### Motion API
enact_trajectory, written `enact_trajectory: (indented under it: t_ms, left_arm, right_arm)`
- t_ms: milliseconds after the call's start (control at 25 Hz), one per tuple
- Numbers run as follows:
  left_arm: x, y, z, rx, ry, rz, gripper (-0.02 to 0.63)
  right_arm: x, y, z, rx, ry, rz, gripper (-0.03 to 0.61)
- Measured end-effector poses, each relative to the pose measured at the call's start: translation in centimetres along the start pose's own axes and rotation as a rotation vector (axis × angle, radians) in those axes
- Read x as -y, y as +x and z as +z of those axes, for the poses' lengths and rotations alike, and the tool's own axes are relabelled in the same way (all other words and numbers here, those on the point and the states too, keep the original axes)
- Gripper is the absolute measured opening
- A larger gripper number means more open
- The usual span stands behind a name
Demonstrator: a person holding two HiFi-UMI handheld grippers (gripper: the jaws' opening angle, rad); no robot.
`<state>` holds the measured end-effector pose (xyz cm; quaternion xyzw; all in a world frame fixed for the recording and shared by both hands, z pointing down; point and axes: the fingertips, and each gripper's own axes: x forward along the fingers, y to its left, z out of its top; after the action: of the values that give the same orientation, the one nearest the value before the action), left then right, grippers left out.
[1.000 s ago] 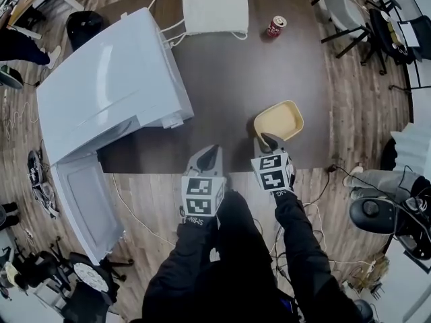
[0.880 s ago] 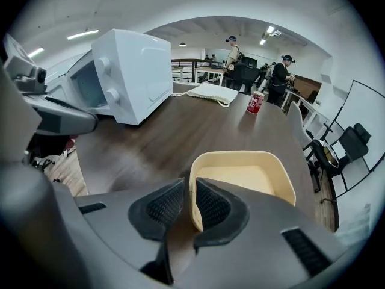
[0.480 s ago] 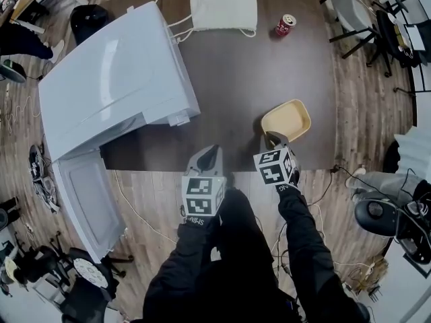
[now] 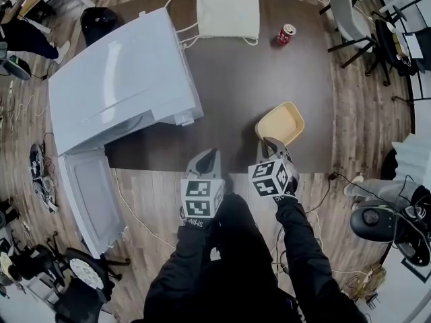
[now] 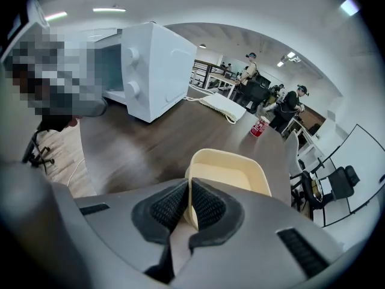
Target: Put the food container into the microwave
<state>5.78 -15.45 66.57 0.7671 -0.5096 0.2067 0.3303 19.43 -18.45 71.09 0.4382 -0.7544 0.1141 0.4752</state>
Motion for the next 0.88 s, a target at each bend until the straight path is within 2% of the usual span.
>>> enact_trajectory:
  t_ms: [240, 480, 880]
  left_arm:
    - [-0.3, -2.1, -0.1, 0.033, -0.017, 0.037, 0.034]
    - [-2.0, -5.0, -1.2, 0.061, -0.066, 0.096, 0.034]
    - [-6.9, -11.0, -4.8, 0.078, -0.162, 0.224, 0.034]
  right_arm:
    - [-1.5, -2.7, 1.7, 0.058, -0.057, 0.017, 0.035]
    - [-4.9, -5.3, 3.6, 0.115, -0.161, 0.062, 0.035]
    - [-14.1, -8.6, 6.3, 0.194, -0.363, 0.214, 0.035]
